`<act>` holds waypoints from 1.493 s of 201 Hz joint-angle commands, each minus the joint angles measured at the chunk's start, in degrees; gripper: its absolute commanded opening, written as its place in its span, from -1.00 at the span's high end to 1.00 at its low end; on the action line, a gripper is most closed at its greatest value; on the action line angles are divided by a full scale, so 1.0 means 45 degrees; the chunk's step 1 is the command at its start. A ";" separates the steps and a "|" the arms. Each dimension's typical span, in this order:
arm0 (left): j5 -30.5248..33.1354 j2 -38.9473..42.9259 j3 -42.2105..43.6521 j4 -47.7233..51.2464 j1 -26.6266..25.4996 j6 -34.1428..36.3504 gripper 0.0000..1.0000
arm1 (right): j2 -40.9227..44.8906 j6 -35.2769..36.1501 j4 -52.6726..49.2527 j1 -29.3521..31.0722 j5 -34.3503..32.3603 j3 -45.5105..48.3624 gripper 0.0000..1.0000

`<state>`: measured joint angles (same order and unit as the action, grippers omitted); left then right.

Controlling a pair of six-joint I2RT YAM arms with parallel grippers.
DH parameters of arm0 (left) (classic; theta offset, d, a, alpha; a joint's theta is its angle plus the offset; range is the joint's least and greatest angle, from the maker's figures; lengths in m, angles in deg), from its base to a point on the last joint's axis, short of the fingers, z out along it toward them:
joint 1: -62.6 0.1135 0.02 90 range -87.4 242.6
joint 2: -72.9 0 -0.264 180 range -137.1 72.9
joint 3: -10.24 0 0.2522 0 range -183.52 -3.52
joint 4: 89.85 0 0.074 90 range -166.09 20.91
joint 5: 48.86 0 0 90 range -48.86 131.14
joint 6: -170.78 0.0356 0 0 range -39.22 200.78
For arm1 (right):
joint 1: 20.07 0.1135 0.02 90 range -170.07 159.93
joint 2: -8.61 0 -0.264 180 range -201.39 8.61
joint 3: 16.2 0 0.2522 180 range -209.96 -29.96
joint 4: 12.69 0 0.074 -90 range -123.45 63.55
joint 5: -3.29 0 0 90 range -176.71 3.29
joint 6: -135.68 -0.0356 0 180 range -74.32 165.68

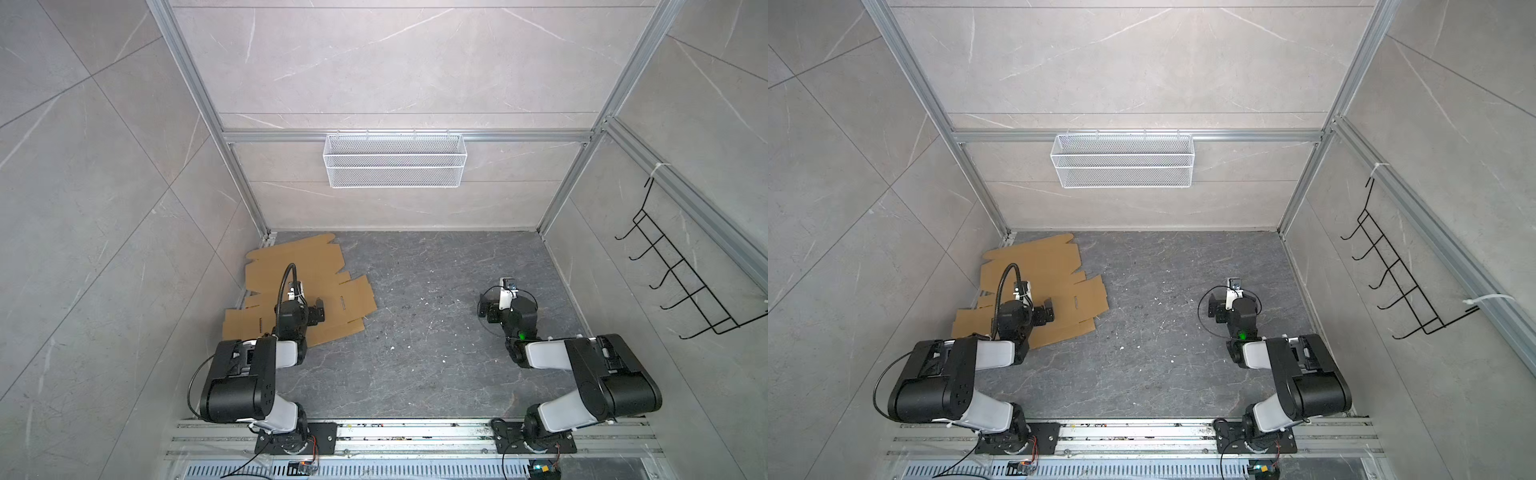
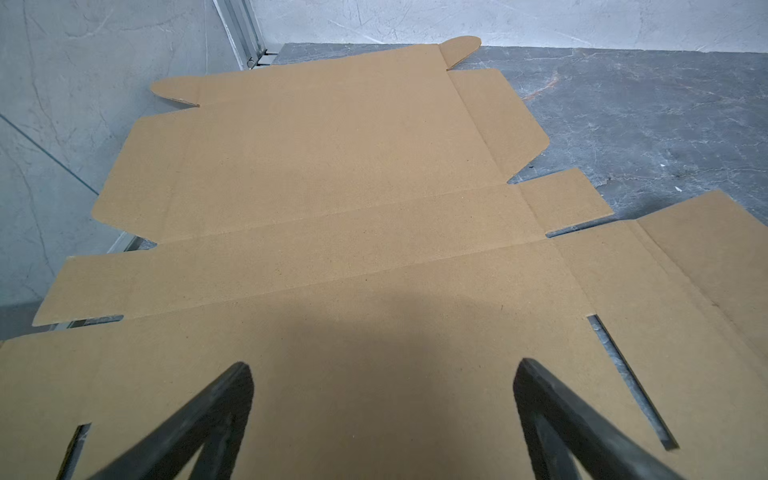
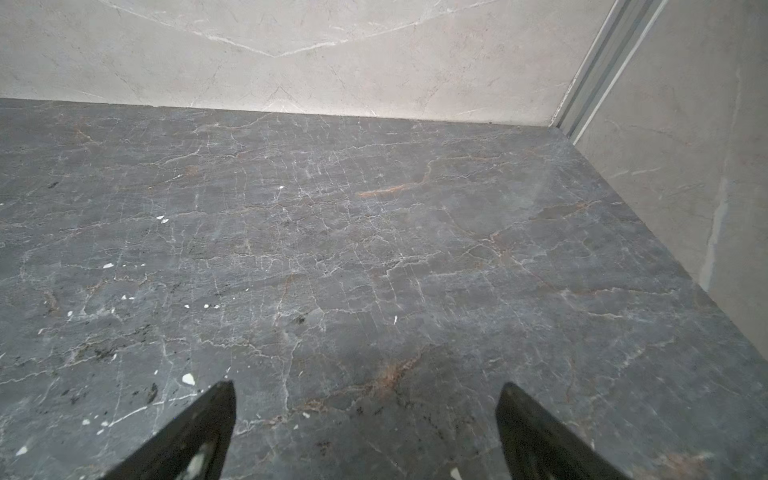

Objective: Fold the paper box

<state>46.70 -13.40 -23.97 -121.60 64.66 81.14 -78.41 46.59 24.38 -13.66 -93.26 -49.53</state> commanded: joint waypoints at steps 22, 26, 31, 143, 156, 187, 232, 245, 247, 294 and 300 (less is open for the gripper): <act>-0.0123 0.0059 -0.0031 -0.0695 0.0048 -0.0144 -1.00 | 0.0005 -0.0096 -0.0120 0.0056 0.0128 -0.0240 -0.98; -0.0137 0.0060 -0.0037 -0.0695 0.0049 -0.0143 -1.00 | 0.0008 -0.0069 -0.0096 0.0059 0.0129 -0.0238 -0.98; -0.0125 0.0057 -0.0040 -0.0689 0.0049 -0.0139 -0.99 | 0.0012 -0.0084 -0.0112 0.0059 0.0136 -0.0240 -0.98; -0.0124 0.0057 -0.0037 -0.0679 0.0043 -0.0139 -1.00 | 0.0022 -0.0080 -0.0100 0.0063 0.0127 -0.0238 -0.98; -0.0125 0.0068 -0.0027 -0.0686 0.0050 -0.0139 -1.00 | 0.0022 -0.0075 -0.0095 0.0059 0.0139 -0.0239 -0.98; -0.0123 0.0057 -0.0041 -0.0684 0.0049 -0.0140 -1.00 | 0.0021 -0.0084 -0.0112 0.0059 0.0127 -0.0237 -0.98; -0.0152 0.0070 -0.0030 -0.0685 0.0049 -0.0149 -1.00 | 0.0003 -0.0104 -0.0104 0.0056 0.0146 -0.0239 -0.98; -0.0163 0.0057 -0.0036 -0.0676 0.0047 -0.0158 -1.00 | 0.0003 -0.0089 -0.0121 0.0063 0.0145 -0.0240 -0.98; -0.0162 0.0043 -0.0044 -0.0659 0.0058 -0.0168 -1.00 | 0.0003 -0.0086 -0.0123 0.0060 0.0146 -0.0240 -0.98; 0.1788 0.1422 -0.0344 0.0867 -0.0684 -0.0061 -1.00 | 0.1421 0.0028 -0.2138 0.0192 -0.0032 -0.0667 -0.98; 0.2121 0.1829 -0.0462 0.1490 -0.0820 -0.0121 -1.00 | 0.2044 -0.0143 -0.3707 0.0203 -0.0265 -0.1185 -0.98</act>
<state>49.78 -12.33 -23.99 -120.01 63.66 80.92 -77.34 46.59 22.37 -13.52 -93.30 -49.75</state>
